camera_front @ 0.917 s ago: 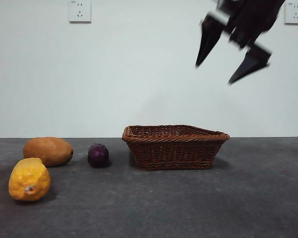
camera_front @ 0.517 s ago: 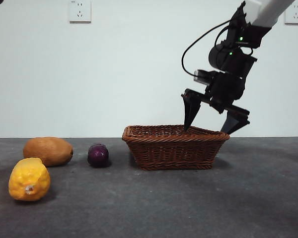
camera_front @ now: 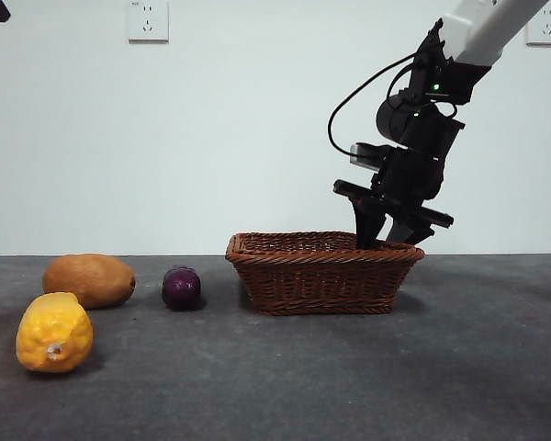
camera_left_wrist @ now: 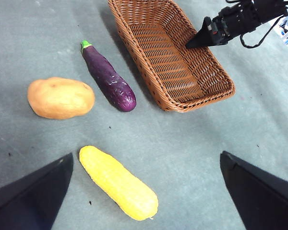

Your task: Help me put the vegetables on the table into the basket

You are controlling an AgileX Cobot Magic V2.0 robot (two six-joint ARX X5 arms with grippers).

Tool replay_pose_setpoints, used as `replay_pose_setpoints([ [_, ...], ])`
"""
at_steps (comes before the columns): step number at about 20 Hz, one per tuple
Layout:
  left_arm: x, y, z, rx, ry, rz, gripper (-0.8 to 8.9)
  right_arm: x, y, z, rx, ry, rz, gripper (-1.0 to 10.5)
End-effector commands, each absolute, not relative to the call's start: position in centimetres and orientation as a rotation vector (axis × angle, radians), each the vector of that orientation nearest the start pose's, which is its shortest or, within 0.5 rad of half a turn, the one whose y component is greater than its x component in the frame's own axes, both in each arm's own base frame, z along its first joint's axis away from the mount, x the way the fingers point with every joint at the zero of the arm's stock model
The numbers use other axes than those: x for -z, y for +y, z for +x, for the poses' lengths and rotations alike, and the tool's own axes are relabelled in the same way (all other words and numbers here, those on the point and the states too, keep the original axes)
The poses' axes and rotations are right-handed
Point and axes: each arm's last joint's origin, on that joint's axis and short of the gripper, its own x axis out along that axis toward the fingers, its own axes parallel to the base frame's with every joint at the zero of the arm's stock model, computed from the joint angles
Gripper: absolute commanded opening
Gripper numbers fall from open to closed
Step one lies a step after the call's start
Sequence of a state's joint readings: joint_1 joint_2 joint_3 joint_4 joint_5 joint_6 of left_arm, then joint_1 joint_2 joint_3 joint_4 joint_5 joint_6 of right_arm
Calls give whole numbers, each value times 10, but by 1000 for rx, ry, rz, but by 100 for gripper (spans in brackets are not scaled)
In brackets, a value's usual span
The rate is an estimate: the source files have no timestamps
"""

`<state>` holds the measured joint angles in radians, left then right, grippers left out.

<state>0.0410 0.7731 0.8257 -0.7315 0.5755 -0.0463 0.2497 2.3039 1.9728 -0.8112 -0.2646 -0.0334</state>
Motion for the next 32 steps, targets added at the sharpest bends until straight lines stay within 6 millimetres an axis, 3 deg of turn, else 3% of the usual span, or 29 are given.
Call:
replay_pose_setpoints([
  [1,-304,-10,145,499,659,-254,691,-180,131,473,-471,1160,-17,-12],
  [7,-303,-10,144,485,675,-255,691,-183,133,475,-461,1146,59,-12],
  [9,-302,-9,144,452,683,-245,691,-198,132,470,-495,1138,96,-12],
  [11,-302,-9,144,446,687,-245,691,-232,130,460,-503,1082,93,-12],
  [14,-300,-9,146,442,704,-255,691,-296,123,432,-520,984,77,-12],
  [17,-296,-8,151,433,737,-282,691,-354,112,392,-537,914,53,-12],
  [20,-291,-9,158,432,778,-292,691,-391,101,354,-508,893,-12,-12],
  [26,-275,-14,177,411,902,-303,691,-435,83,287,-529,886,-76,-12],
  [29,-266,-20,186,399,957,-288,691,-445,79,271,-530,867,-77,-12],
  [32,-259,-29,195,409,987,-288,691,-438,77,264,-529,898,-76,-12],
])
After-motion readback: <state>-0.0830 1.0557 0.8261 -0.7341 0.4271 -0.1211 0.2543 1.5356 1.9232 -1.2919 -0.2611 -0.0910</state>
